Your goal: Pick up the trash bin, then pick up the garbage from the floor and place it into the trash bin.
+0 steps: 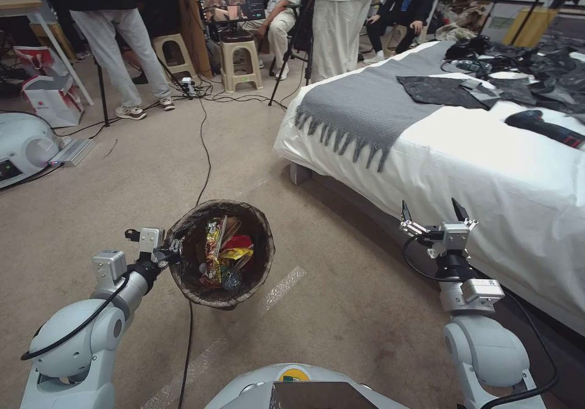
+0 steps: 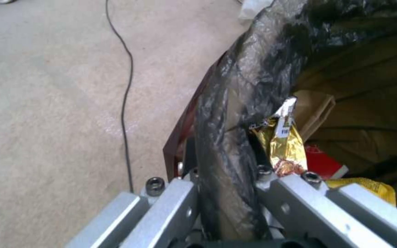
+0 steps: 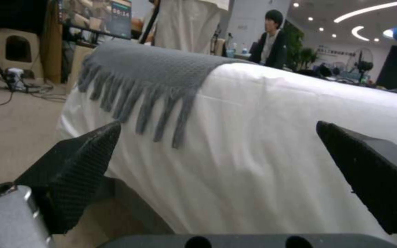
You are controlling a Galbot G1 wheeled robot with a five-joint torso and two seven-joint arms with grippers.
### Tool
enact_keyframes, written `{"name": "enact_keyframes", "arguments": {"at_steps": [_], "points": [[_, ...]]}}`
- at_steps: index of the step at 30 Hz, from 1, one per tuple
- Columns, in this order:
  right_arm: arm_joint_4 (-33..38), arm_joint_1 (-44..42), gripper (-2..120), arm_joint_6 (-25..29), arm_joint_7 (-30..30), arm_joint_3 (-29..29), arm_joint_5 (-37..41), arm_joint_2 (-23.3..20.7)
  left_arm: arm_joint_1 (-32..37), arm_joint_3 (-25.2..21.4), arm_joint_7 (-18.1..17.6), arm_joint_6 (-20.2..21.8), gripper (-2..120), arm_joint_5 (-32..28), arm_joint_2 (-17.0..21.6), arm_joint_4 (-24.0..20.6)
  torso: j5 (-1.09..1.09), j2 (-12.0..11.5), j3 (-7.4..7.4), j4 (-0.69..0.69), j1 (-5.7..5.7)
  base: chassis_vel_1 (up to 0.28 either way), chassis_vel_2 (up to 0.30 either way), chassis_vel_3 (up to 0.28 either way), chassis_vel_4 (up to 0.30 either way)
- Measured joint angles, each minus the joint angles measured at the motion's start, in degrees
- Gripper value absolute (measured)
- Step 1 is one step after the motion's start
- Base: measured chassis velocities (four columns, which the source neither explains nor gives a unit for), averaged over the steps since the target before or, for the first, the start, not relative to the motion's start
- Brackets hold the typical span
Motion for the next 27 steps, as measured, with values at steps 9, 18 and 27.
{"name": "enact_keyframes", "arguments": {"at_steps": [9, 18, 27], "points": [[-0.01, -0.33, 100, 0.11, -0.03, -0.17, -0.2, 0.09, 0.02, 0.01, 0.0, 0.0, 0, -0.02, 0.2, 0.0, 0.0, 0.0, 0.0, 0.0, 0.0, 0.054, 0.049, 0.051, 0.052], [0.0, -0.32, 100, 0.11, -0.09, -0.24, -0.35, 0.05, -0.01, 0.11, 0.02, 0.0, 0, -0.03, 0.35, -0.01, 0.0, 0.0, 0.0, 0.0, 0.0, 0.033, 0.03, 0.04, 0.026], [-0.2, -0.32, 100, 0.11, -0.11, -0.58, -0.65, 0.11, -0.01, 0.2, 0.0, 0.0, 0, -0.58, 0.23, -0.05, 0.0, 0.0, 0.0, 0.0, 0.0, 0.016, 0.016, 0.014, 0.016]]}}
